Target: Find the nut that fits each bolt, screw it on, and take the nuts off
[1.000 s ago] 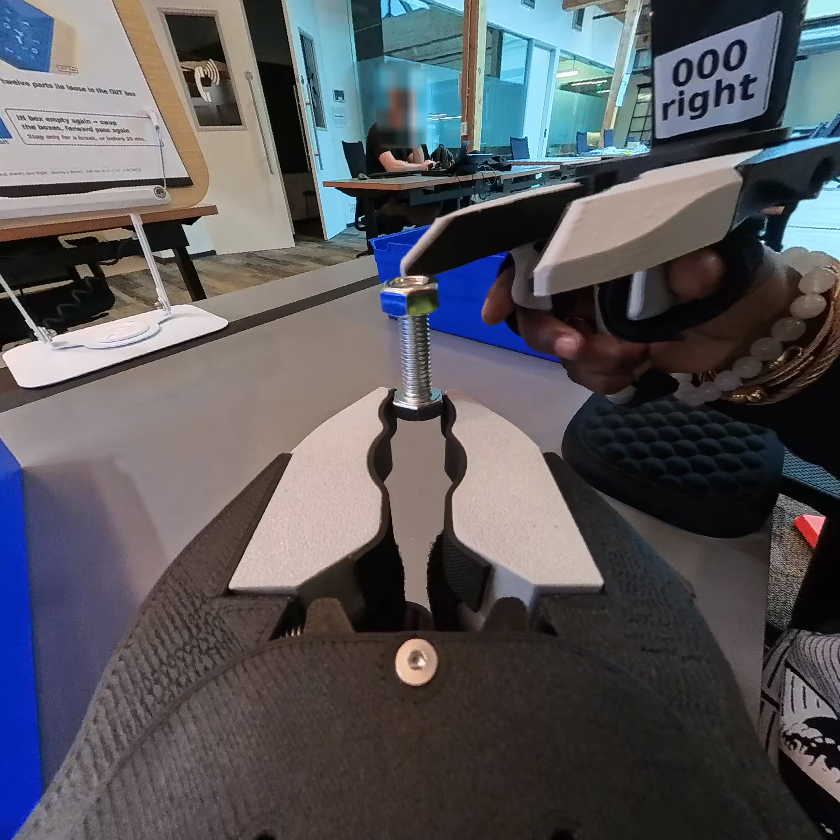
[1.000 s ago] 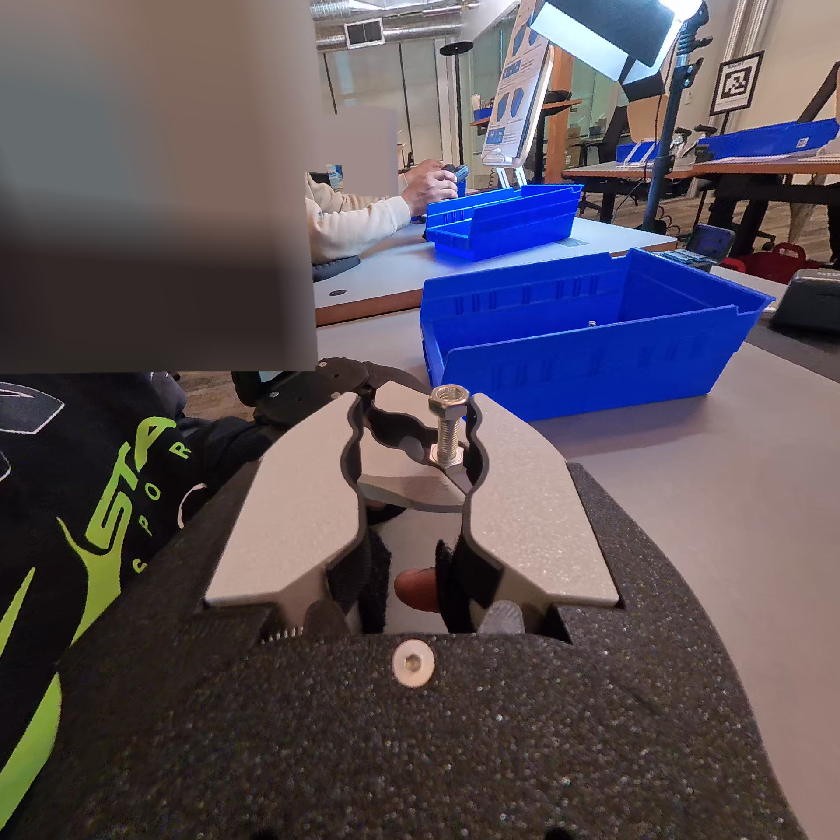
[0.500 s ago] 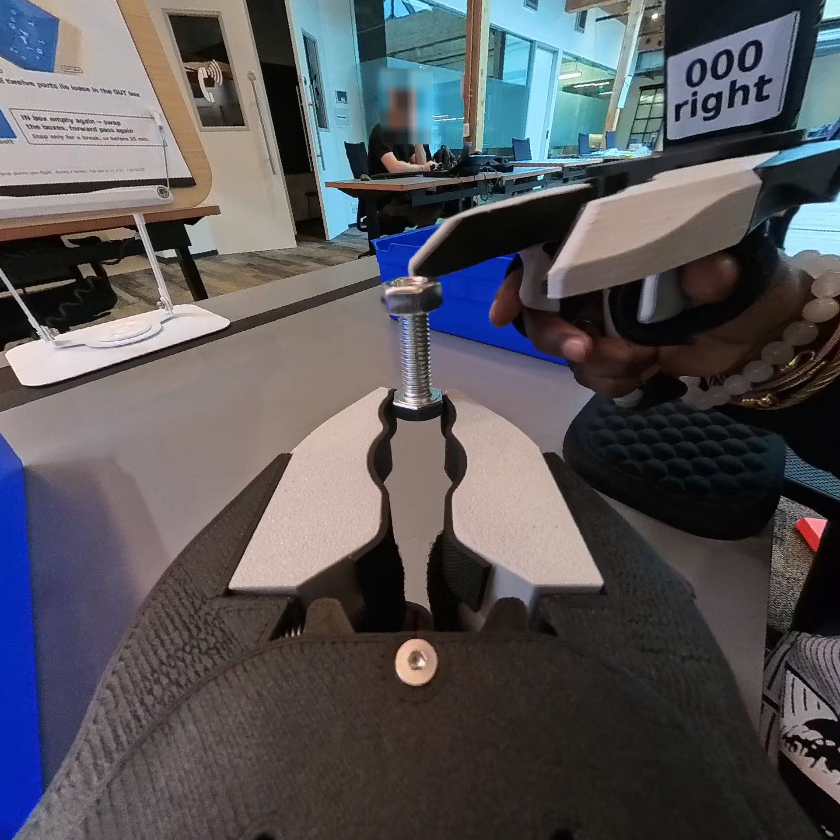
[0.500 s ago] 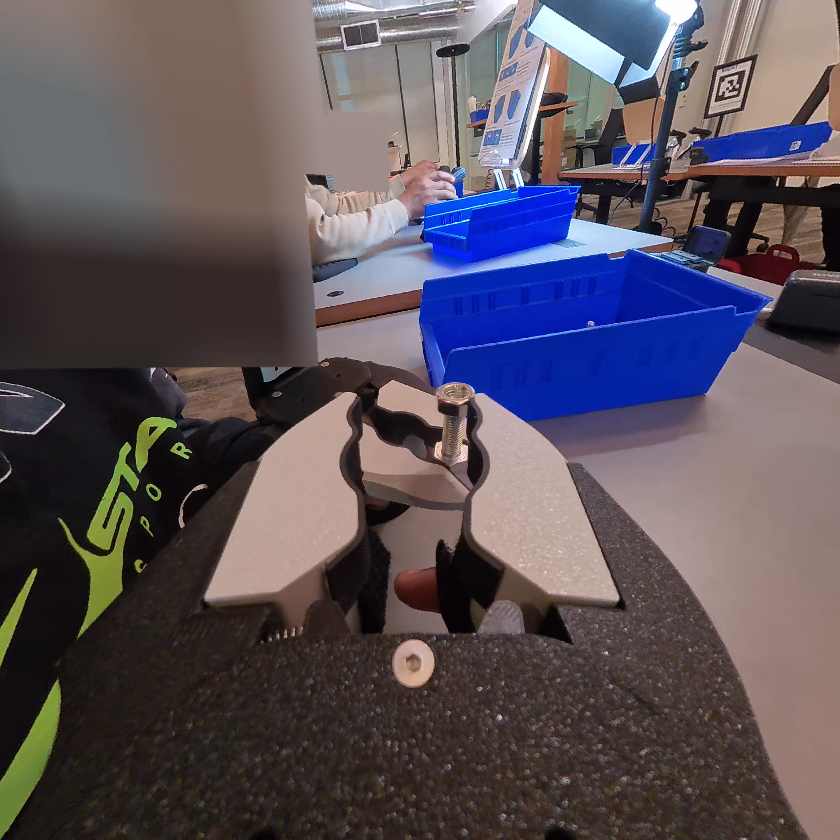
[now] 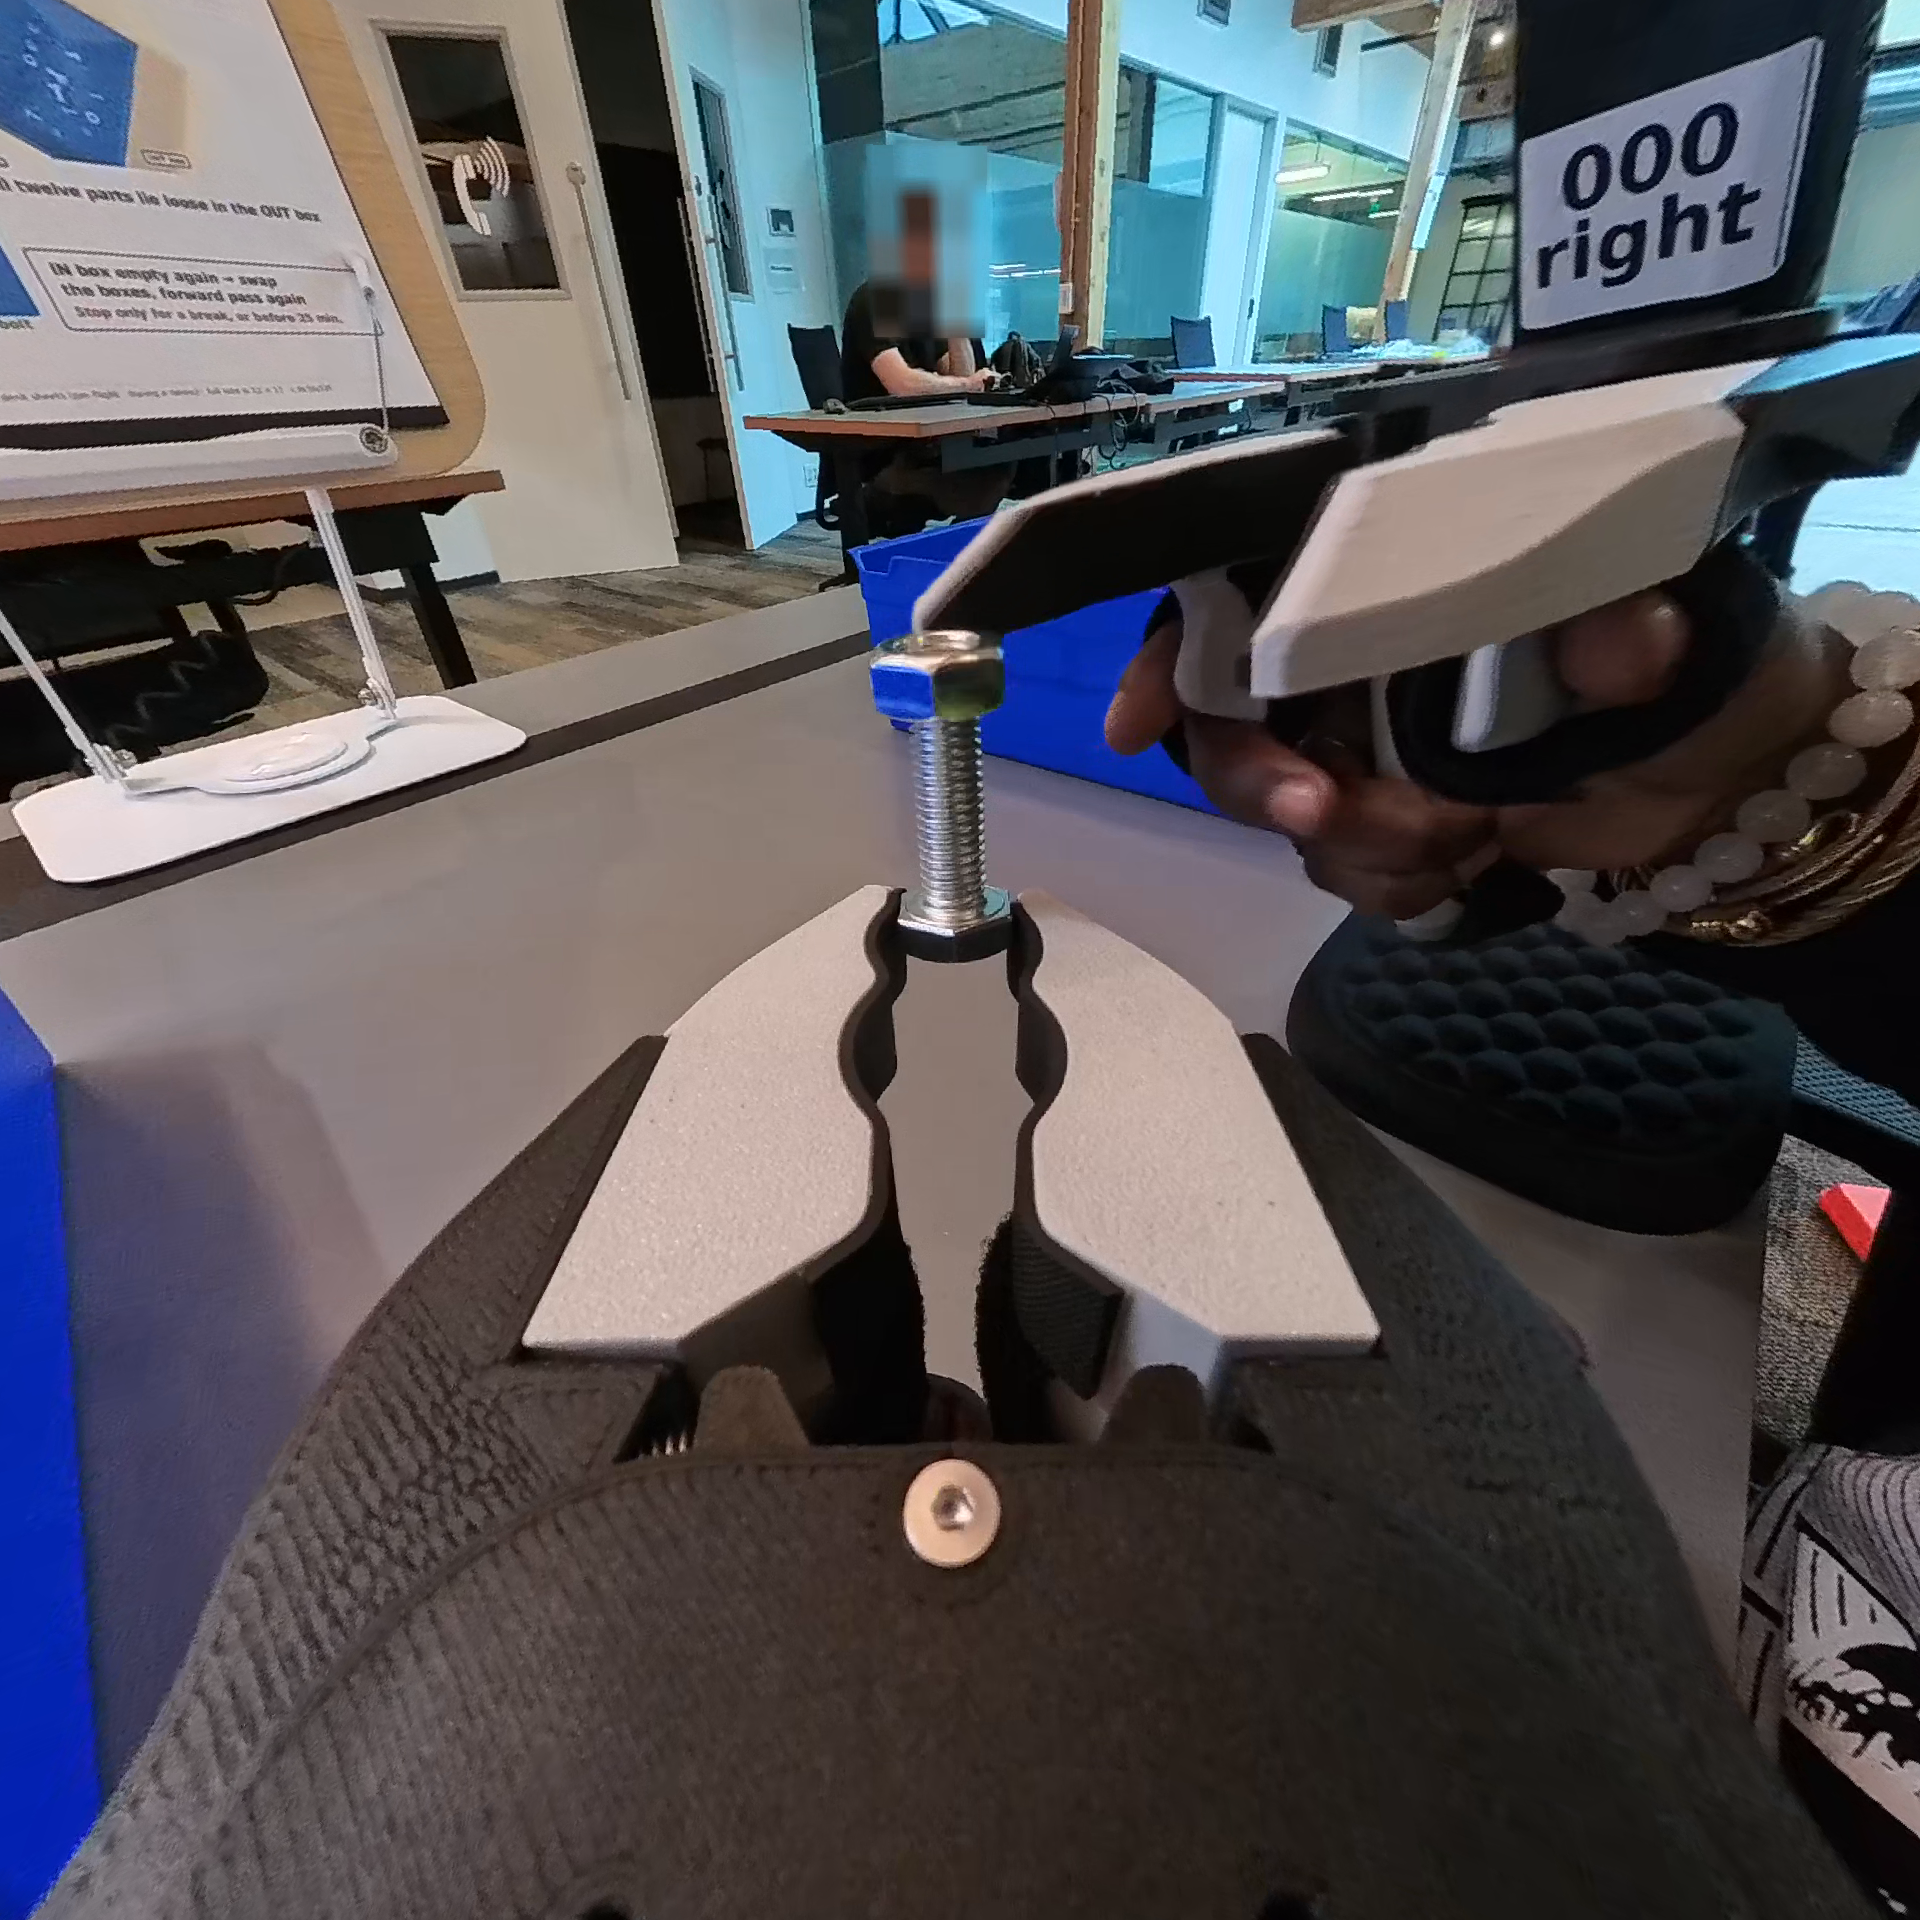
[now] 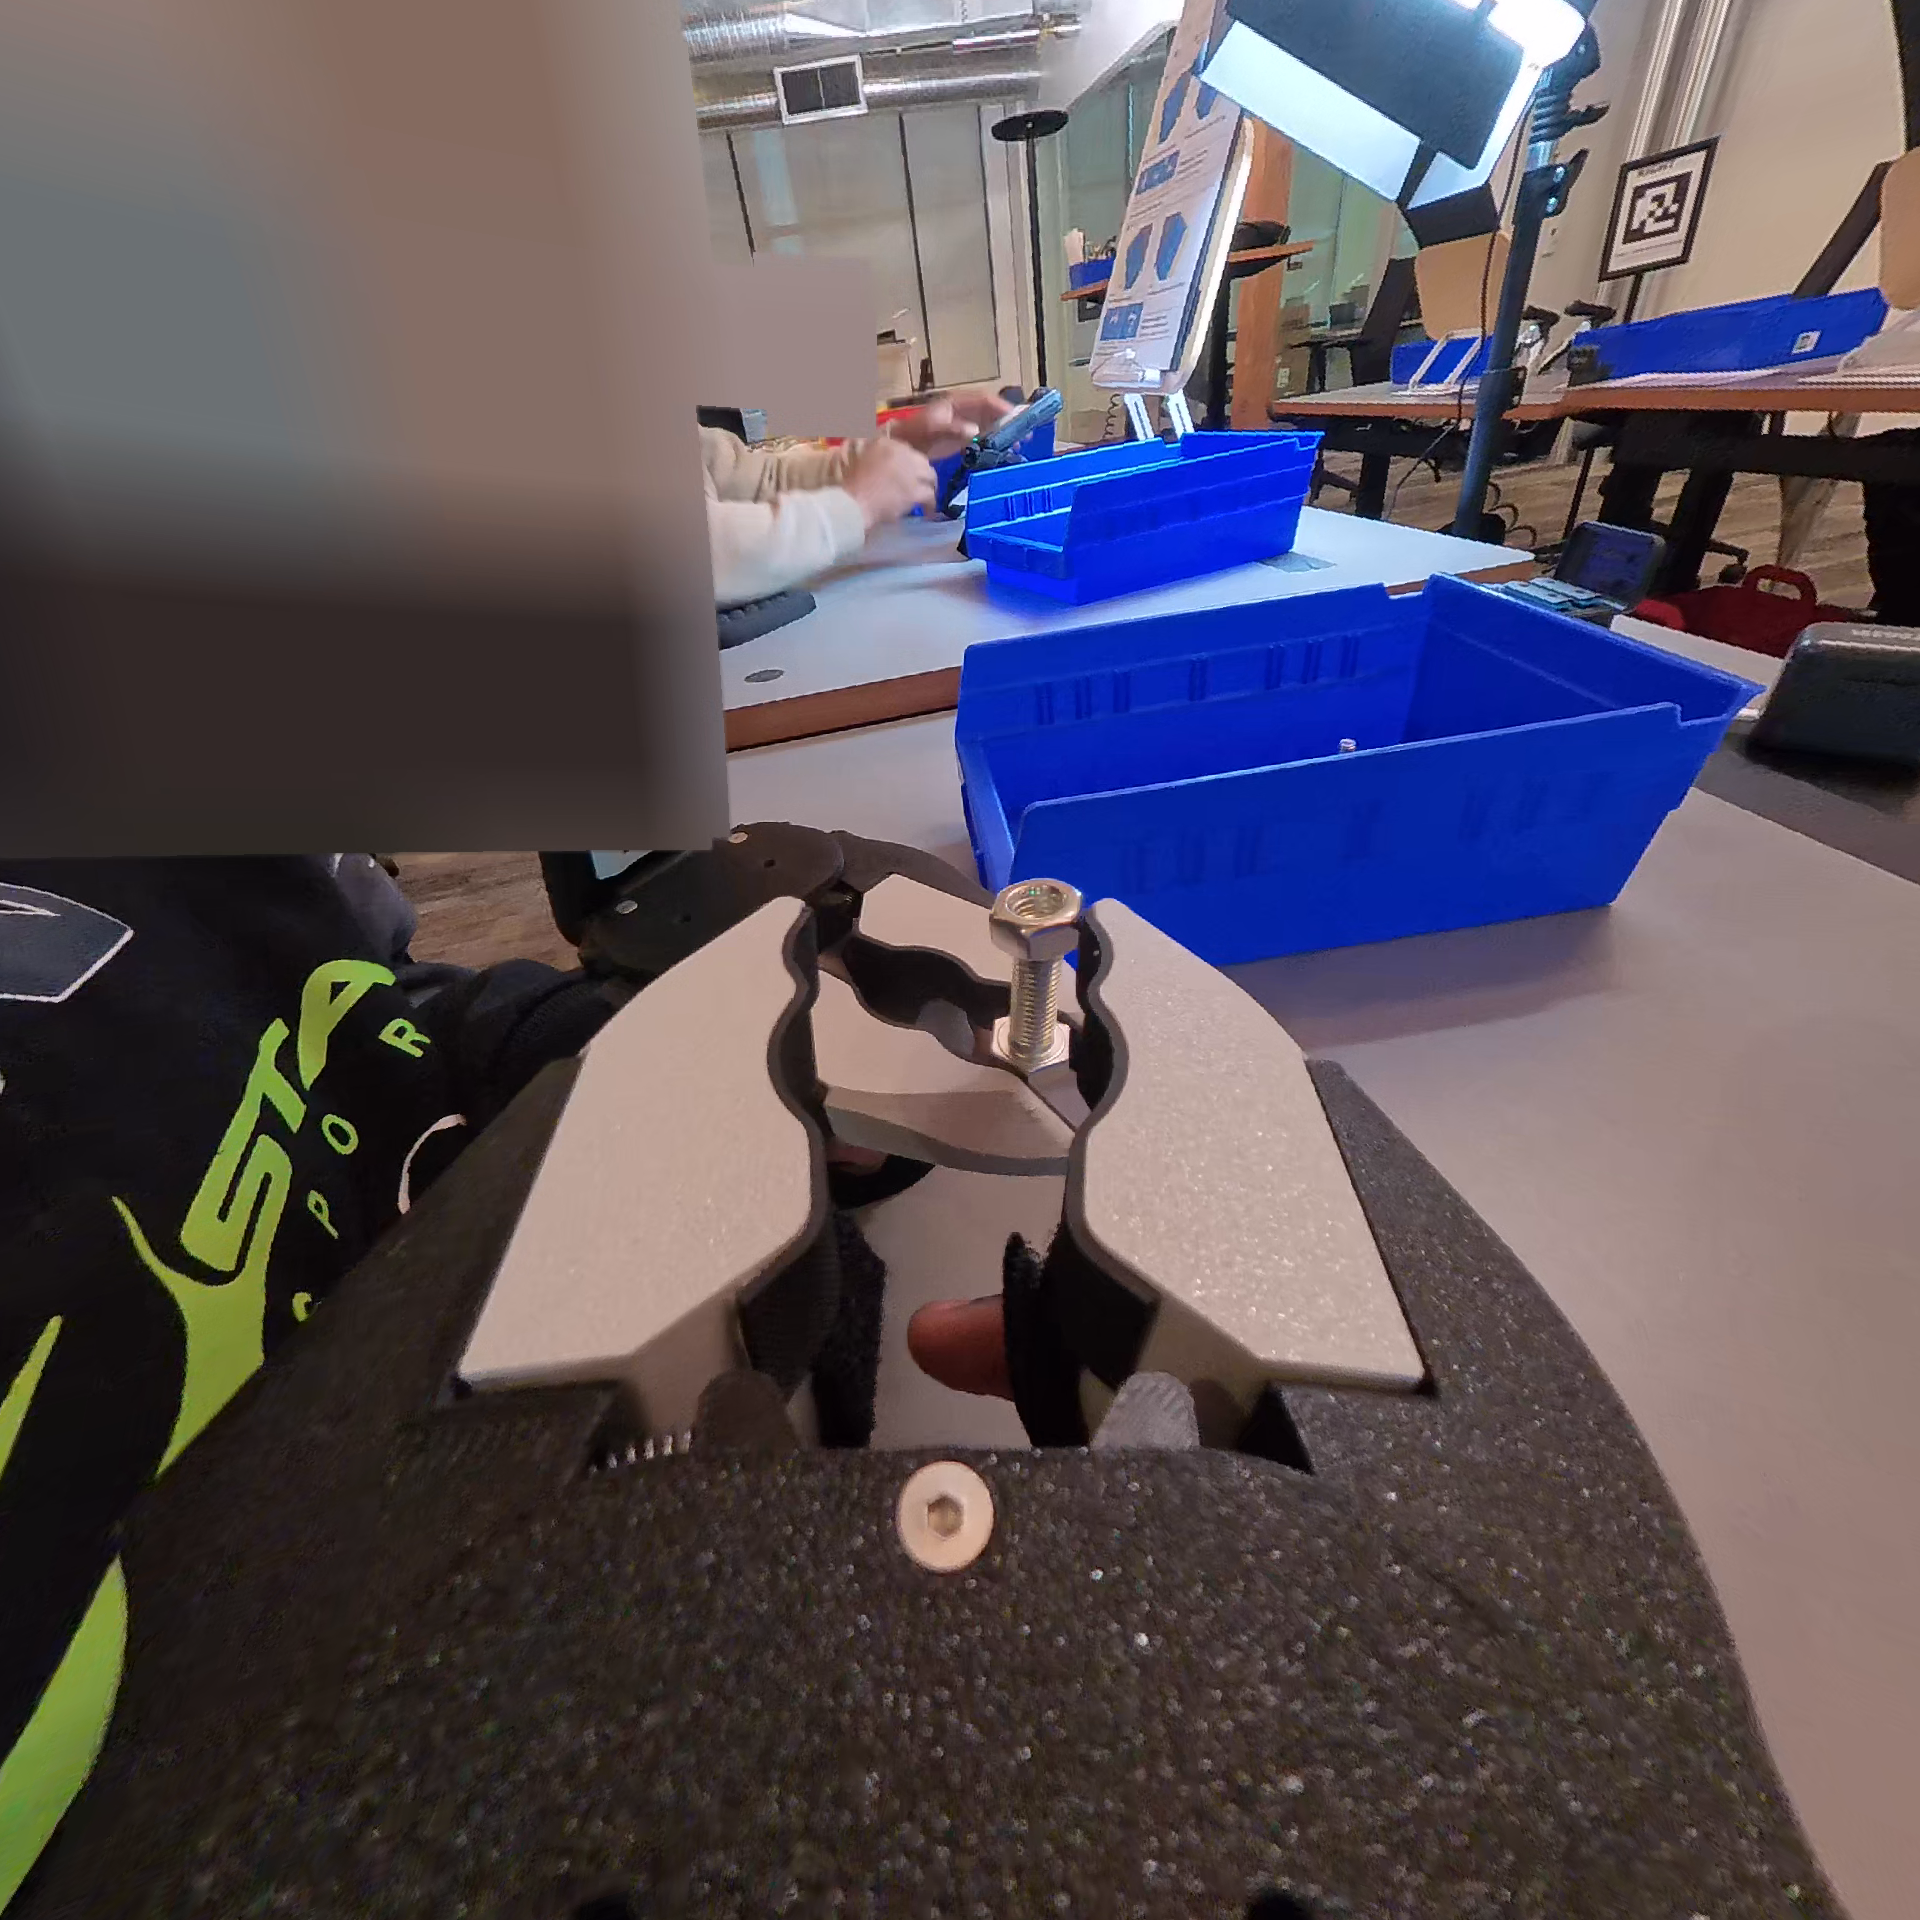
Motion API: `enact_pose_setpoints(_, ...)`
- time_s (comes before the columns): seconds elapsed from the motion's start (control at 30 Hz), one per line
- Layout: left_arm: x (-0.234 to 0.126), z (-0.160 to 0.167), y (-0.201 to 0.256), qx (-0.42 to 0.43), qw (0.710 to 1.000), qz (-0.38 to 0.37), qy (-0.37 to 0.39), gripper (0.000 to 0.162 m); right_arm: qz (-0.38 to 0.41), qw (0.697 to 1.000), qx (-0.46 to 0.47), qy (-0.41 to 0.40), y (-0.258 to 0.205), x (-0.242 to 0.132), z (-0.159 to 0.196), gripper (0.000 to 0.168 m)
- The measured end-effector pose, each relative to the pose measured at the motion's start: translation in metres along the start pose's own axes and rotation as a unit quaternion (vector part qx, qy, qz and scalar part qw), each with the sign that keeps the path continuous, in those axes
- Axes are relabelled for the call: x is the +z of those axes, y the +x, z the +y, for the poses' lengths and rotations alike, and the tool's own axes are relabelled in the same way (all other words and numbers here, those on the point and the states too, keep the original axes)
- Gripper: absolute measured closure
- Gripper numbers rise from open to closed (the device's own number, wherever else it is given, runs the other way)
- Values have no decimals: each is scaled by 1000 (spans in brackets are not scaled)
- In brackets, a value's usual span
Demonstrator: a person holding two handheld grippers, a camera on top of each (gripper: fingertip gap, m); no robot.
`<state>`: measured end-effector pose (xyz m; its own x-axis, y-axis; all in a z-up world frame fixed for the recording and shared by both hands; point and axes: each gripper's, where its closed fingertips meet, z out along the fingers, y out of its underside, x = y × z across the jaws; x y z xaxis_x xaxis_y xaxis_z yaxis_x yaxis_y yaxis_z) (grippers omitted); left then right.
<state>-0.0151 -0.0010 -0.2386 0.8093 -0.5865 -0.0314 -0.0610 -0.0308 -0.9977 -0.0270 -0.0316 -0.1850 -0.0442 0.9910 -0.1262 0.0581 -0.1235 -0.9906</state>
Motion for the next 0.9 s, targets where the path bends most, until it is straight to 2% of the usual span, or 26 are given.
enact_pose_setpoints(0.17, 0, 0, 0, 0, 1000, 0, 1, 143, 6, 1000, -1, 6, 1, -3, -1, 123)
enact_pose_setpoints(0.3, 0, 1, 0, 2, 1000, 0, -2, 143, 23, 1000, 4, 3, 8, 1, 1, 113)
enact_pose_setpoints(0.73, 0, 1, 1, 4, 1000, 1, -3, 143, 74, 992, -95, -24, 14, 8, 1, 139)
enact_pose_setpoints(0.9, 0, 0, 1, 5, 1000, 1, 1, 143, 77, 992, -97, -20, 15, 7, 0, 149)
